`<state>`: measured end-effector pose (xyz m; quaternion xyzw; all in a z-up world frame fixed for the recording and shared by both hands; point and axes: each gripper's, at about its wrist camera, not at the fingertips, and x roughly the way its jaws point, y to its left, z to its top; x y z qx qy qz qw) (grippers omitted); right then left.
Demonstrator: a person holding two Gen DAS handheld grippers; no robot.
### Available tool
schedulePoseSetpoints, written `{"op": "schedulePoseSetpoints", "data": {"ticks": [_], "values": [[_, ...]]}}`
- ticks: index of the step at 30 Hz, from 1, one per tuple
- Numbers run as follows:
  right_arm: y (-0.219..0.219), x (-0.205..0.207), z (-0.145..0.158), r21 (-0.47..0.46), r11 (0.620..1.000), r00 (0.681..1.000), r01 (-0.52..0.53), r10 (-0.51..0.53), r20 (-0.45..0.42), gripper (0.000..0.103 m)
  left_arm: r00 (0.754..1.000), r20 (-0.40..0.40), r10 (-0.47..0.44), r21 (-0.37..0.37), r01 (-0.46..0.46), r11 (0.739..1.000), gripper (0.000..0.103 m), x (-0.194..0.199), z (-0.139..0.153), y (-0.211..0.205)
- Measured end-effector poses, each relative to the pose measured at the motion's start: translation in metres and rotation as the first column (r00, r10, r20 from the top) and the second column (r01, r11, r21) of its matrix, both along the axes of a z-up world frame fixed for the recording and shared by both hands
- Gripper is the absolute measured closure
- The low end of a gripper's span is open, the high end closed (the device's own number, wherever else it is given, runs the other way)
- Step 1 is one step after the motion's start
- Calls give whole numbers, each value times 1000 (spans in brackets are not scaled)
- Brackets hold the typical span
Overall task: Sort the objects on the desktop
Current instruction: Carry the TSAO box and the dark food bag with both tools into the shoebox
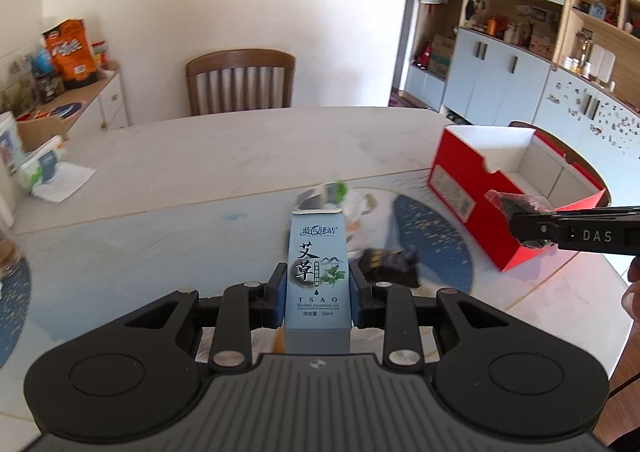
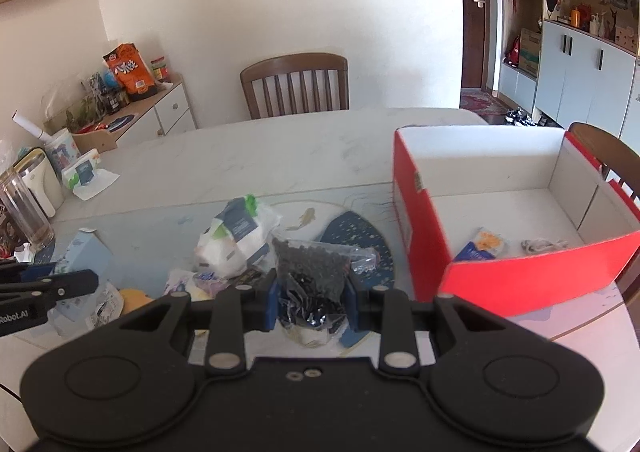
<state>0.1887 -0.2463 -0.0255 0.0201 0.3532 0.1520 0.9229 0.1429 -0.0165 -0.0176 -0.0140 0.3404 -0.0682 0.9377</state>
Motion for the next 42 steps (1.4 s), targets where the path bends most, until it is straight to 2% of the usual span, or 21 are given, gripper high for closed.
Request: {"op": "schedulePoseSetpoints", "data": {"ticks": [10,25,35,42], "values": [[-52,24,12,-22,1000,999,-4,5,46,73,996,52,-67,11,67,998,75,30,19,-71],[-133,72,12,-37,999,999,35,-34,20,73,981,72,-181,23,180,983,75,93,33,-172],[-174,97,-5,-60,996,998,62,-63,-29,73,953,28,-302,61,300,952,75,149,26,-233],[-184,113,-16,-76,996,997,53,-57,-52,73,932,9,-362,132,357,925,75,172,12,-267]]}}
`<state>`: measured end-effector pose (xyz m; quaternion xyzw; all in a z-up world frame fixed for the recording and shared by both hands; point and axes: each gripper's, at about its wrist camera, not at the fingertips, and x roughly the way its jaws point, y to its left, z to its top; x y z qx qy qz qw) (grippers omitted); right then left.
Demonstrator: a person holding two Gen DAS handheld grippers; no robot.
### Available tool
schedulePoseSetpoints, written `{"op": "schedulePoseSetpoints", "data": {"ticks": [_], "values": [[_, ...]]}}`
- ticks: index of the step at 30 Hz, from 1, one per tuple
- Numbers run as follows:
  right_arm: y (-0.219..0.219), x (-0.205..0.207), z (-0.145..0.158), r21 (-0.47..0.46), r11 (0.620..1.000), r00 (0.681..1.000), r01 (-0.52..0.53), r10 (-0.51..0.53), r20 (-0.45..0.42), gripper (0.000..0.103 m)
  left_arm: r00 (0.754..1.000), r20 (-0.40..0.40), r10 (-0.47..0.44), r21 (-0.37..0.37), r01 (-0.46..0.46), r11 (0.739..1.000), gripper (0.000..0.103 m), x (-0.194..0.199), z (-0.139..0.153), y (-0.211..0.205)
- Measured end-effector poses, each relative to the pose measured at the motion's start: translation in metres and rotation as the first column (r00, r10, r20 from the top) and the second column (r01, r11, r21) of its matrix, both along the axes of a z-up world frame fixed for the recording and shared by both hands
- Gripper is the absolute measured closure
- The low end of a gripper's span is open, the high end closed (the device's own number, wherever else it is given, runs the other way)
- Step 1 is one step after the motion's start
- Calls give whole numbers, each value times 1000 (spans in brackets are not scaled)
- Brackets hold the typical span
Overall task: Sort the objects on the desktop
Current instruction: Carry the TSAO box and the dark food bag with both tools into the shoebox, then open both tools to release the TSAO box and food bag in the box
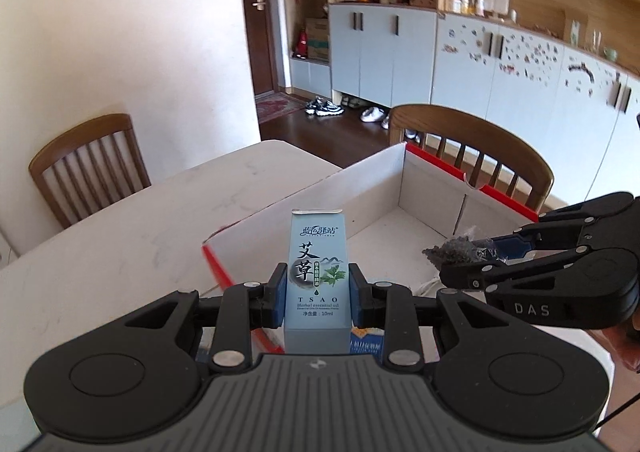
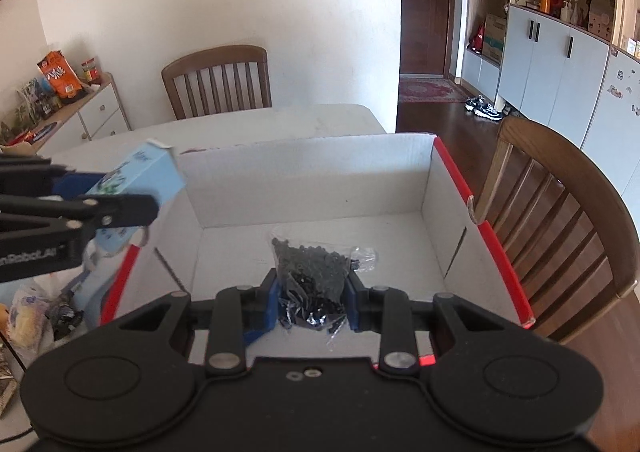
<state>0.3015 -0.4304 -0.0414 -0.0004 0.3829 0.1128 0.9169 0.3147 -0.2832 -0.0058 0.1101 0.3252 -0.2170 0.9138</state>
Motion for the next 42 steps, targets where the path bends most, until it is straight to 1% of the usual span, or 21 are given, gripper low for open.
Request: {"op": "schedulePoseSetpoints", "data": {"ticks": [4,10,16,20,24,27,29,31,35,37,39,42], "values": [[1,11,-11,-36,999,1000,-21,20,-20,73,999,-30,-22,34,23,999,75,15,-14,-17],[3,29,-30,-80,996,997,-39,33,-72,73,996,-79,-42,95,50,994,75,33,-36,-35],[1,39,-46,-116,992,993,-55,42,-109,73,987,-142,-76,145,97,985,75,47,-53,-50],[-3,46,-55,-129,990,991,-56,39,-131,73,981,-179,-80,165,110,980,75,52,-63,-56],[-4,50,-61,-125,990,985,-66,45,-167,73,971,-229,-77,185,121,975,75,56,-74,-57],[-4,51,-62,-123,990,983,-72,50,-177,73,963,-261,-70,203,126,971,75,60,-80,-60],[-4,52,-64,-121,990,982,-75,52,-184,73,956,-286,-60,202,122,972,75,64,-82,-60],[-3,54,-65,-123,989,981,-77,53,-189,72,946,-320,-50,224,126,966,74,68,-85,-62],[-4,54,-65,-115,991,980,-71,48,-194,71,935,-354,-36,216,119,969,75,72,-87,-60],[-4,57,-63,-114,991,980,-71,48,-193,68,931,-365,-28,217,114,970,75,73,-88,-59],[-5,58,-62,-110,991,979,-73,50,-197,68,924,-382,-20,213,109,971,75,76,-89,-58],[-7,58,-61,-101,993,980,-67,46,-195,67,924,-383,-16,204,101,974,74,77,-88,-56]]}}
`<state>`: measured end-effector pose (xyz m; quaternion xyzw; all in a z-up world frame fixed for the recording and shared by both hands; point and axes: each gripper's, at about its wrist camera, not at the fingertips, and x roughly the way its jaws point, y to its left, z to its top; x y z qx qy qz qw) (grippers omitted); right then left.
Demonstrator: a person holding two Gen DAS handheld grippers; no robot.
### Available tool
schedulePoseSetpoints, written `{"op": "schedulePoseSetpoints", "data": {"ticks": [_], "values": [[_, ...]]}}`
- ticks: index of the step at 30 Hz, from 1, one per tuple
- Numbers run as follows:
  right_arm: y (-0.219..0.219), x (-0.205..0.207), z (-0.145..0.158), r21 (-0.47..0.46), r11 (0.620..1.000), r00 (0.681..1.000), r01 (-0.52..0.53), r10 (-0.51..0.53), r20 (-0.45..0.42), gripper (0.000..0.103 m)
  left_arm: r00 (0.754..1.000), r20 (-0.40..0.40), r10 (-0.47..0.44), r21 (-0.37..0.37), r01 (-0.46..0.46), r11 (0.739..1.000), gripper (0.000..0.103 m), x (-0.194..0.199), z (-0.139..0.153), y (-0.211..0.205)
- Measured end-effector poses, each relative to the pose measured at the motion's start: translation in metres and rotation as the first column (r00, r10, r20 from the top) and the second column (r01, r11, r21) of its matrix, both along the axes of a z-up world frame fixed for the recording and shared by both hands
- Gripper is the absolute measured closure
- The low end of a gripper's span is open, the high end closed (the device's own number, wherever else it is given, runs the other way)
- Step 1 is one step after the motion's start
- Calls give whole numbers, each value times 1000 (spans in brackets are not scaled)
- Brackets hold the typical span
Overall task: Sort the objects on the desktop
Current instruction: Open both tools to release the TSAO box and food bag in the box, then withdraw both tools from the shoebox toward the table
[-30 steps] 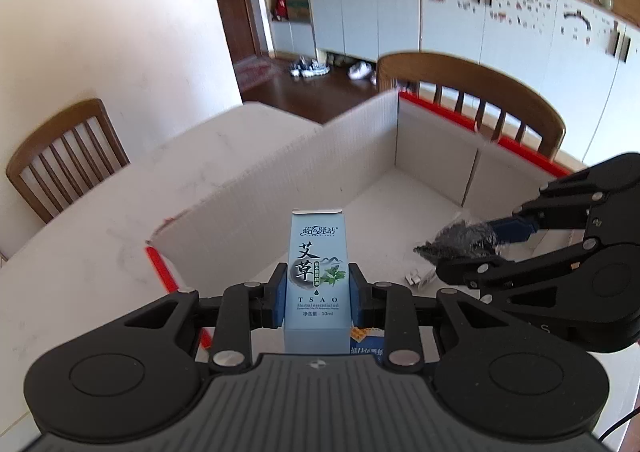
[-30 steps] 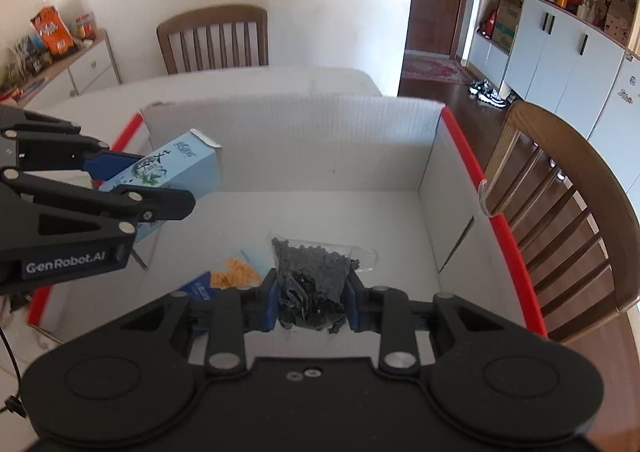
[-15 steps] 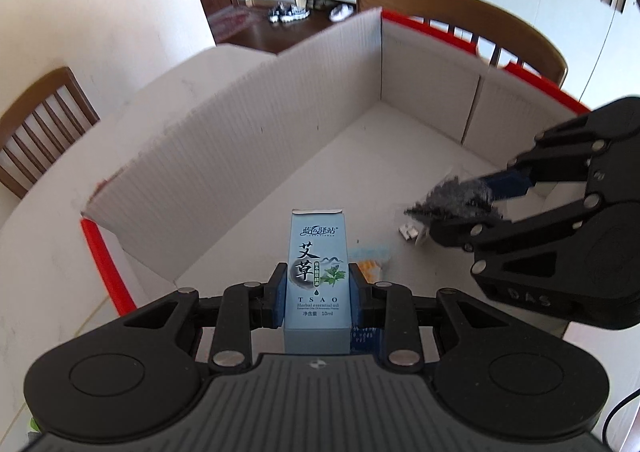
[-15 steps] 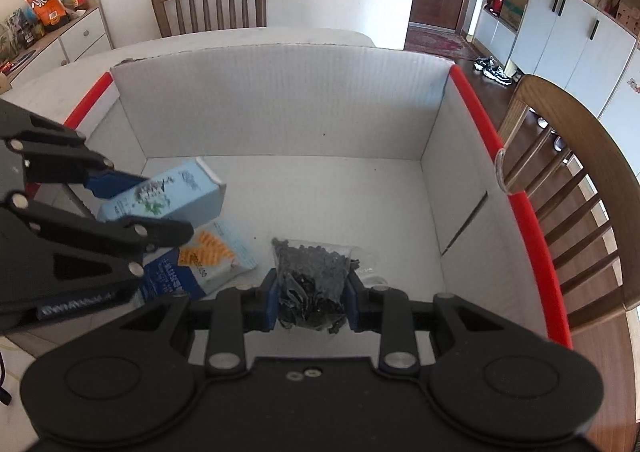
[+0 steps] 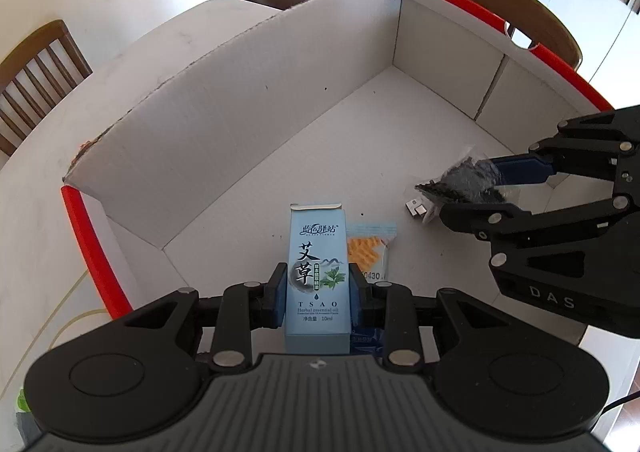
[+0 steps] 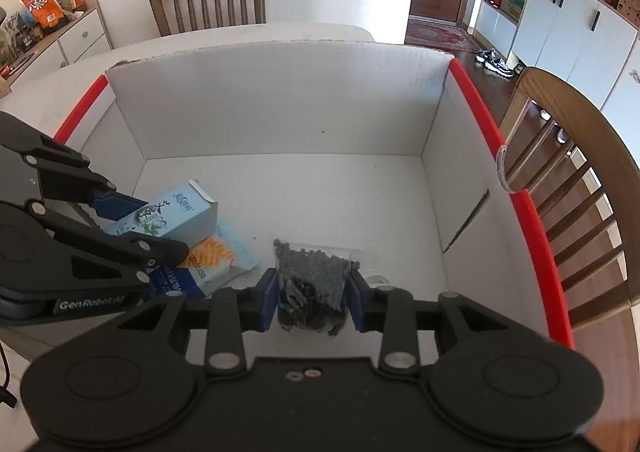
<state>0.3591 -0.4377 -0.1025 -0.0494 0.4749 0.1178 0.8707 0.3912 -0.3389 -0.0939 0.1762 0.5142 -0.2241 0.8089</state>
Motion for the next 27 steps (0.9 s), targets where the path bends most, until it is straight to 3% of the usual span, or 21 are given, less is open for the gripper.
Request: {"op": "schedulePoseSetpoints", "data": {"ticks": [4,21,24,26,27], "values": [[-6,-3,1,25,1000,1000,12,-12,1,59,1000,27,3,1,-3,1000,75,-5,5,2],[-15,-25,30,90,996,999,-26,22,40,55,991,115,68,-88,-58,994,71,-30,38,23],[-14,-32,36,91,996,997,-17,11,72,36,990,120,78,-108,-66,992,71,-36,43,30],[-12,-35,40,96,995,996,-20,11,92,36,988,132,84,-114,-69,991,67,-41,46,34],[-11,-37,41,95,995,995,-24,15,95,36,987,138,86,-117,-70,991,57,-43,47,36]]}}
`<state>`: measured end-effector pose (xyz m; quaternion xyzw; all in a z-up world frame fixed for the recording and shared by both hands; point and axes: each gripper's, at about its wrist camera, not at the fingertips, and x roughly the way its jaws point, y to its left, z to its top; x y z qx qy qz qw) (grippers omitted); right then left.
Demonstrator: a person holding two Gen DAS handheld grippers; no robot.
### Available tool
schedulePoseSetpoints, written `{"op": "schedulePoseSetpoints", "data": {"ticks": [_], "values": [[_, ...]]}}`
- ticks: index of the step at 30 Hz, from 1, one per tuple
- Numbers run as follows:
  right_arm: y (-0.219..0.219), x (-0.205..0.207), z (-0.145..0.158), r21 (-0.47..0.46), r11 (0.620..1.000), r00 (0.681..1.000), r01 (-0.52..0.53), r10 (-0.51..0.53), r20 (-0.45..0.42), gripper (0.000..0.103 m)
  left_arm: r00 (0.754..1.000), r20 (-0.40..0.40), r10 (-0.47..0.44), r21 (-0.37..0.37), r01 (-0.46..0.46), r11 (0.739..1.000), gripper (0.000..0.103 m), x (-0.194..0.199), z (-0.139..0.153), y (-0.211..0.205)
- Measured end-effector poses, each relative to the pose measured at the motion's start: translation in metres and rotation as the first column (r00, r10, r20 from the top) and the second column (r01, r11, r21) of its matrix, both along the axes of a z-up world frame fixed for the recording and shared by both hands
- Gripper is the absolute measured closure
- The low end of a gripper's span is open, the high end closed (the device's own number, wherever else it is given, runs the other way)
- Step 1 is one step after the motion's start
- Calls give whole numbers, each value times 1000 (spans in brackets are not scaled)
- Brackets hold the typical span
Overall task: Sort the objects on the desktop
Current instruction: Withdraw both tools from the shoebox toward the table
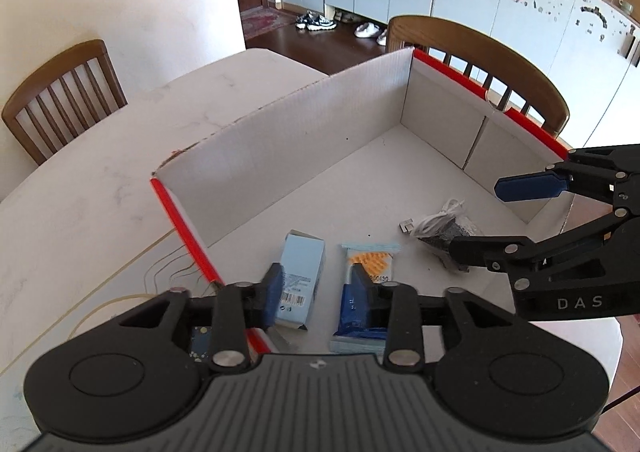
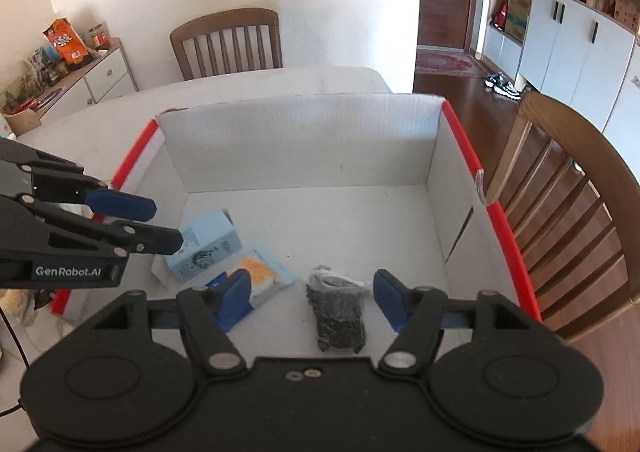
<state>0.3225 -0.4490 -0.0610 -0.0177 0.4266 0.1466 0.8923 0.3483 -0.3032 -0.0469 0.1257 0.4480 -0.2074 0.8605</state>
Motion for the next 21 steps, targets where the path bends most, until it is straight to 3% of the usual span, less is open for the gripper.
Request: {"op": "schedulePoseSetpoints", "data": {"ticks": [1,2,10,21], "values": [[1,-1,1,1,1000,1000,-1,1,3,36,1000,6,2,-4,-2,1000,47,-2,1,2],[2,-2,2,2,1000,1000,-1,1,4,35,1000,16,4,-10,-4,1000,44,-4,3,4],[8,-11,4,20,1000,1000,18,-18,0,29,999,48,8,-35,-6,999,35,-21,11,19],[22,-27,15,38,996,995,75,-78,60,26,997,58,44,-95,-38,995,29,-38,19,52]]}}
